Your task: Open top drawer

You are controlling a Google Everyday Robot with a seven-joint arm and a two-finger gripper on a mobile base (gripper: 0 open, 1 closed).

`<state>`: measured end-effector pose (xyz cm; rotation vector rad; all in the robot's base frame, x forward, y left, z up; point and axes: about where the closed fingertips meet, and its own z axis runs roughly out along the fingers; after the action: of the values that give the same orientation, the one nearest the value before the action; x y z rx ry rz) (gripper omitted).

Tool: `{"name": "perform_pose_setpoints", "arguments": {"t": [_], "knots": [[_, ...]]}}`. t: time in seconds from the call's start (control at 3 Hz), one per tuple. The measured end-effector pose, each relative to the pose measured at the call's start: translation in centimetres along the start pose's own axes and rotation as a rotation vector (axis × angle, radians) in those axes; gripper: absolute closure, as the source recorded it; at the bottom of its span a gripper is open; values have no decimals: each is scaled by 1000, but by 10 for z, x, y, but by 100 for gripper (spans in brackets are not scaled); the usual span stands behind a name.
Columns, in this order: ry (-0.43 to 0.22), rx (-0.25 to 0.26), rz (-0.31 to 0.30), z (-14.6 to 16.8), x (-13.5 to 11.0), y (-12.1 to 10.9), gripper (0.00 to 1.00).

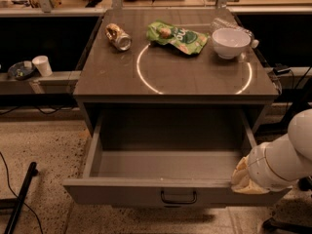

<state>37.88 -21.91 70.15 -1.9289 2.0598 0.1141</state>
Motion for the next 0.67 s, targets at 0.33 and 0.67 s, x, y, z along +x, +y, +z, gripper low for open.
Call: {"name": "perform_pose_setpoints", "arguments": {"t": [0.33,0.67], "knots": [[-5,3,-17,-10,-9,3,74],[-25,8,-52,-31,-31,-4,65]]}}
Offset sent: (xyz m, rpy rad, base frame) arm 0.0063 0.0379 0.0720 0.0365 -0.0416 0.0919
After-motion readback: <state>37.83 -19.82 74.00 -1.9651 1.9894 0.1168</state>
